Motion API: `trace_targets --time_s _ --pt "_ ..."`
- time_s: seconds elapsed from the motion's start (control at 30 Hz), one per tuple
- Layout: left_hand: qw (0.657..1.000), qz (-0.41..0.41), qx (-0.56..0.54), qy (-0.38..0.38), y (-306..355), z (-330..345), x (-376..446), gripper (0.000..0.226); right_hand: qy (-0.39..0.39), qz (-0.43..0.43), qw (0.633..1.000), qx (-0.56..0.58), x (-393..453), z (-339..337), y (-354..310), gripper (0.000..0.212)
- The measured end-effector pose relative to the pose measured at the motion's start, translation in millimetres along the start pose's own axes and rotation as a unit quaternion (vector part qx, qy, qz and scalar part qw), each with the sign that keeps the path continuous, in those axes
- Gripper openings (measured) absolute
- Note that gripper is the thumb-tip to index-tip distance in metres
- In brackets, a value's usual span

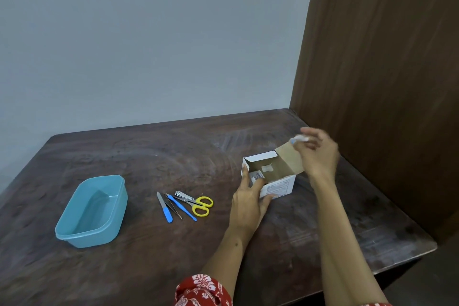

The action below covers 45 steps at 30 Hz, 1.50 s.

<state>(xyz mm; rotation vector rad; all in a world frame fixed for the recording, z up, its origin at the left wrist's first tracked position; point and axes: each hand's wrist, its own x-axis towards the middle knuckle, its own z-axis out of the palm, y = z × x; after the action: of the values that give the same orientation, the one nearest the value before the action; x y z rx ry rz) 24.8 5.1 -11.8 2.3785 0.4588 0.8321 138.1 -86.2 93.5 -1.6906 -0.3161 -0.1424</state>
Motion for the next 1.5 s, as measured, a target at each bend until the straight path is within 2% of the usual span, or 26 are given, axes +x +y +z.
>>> trace_targets --time_s 0.1,0.17,0.23,0.33,0.4,0.5,0.67,0.8,0.93,1.23,1.37,1.43,1.5 --pt "1.0 -0.008 0.001 -0.003 3 -2 0 0.029 0.21 -0.022 0.977 0.028 3 -13 -1 0.029" --pt "1.0 -0.012 0.003 -0.01 4 -3 0 0.03 0.271 0.021 0.961 0.057 8 -20 8 0.038" --pt "1.0 -0.018 0.009 -0.012 4 -4 1 0.033 0.264 0.129 0.953 0.076 13 -23 22 0.038" --pt "0.999 -0.034 0.004 -0.016 3 -3 1 0.037 0.191 0.294 0.926 0.141 17 -21 40 0.034" --pt "0.999 -0.029 -0.006 -0.011 4 -3 0 0.038 0.14 0.328 0.911 0.209 13 -18 37 0.038" --pt "0.999 -0.032 -0.019 -0.021 5 -5 0 0.054 0.132 0.284 0.923 0.225 6 -8 27 0.036" --pt "0.994 -0.069 -0.085 -0.023 10 -10 -1 0.089 0.109 0.152 0.972 0.144 -15 9 21 0.037" --pt "0.991 -0.092 -0.096 -0.03 12 -12 -1 0.1 0.049 -0.002 0.998 0.037 -34 13 20 0.012" --pt "0.987 -0.115 -0.109 -0.039 13 -13 -2 0.101 -0.031 -0.119 0.989 -0.084 -48 16 26 0.007" --pt "0.985 -0.127 -0.111 -0.037 9 -12 -1 0.097 -0.169 -0.149 0.954 -0.196 -44 23 38 0.024" --pt "0.989 -0.11 -0.088 -0.033 7 -9 -1 0.089 -0.193 -0.142 0.944 -0.228 -43 30 33 0.03" --pt "0.99 -0.105 -0.089 -0.032 7 -9 -1 0.09 -0.203 -0.131 0.944 -0.225 -43 30 29 0.039" --pt "0.989 -0.098 -0.104 -0.036 7 -9 -2 0.096 -0.194 -0.105 0.961 -0.165 -45 30 24 0.044"
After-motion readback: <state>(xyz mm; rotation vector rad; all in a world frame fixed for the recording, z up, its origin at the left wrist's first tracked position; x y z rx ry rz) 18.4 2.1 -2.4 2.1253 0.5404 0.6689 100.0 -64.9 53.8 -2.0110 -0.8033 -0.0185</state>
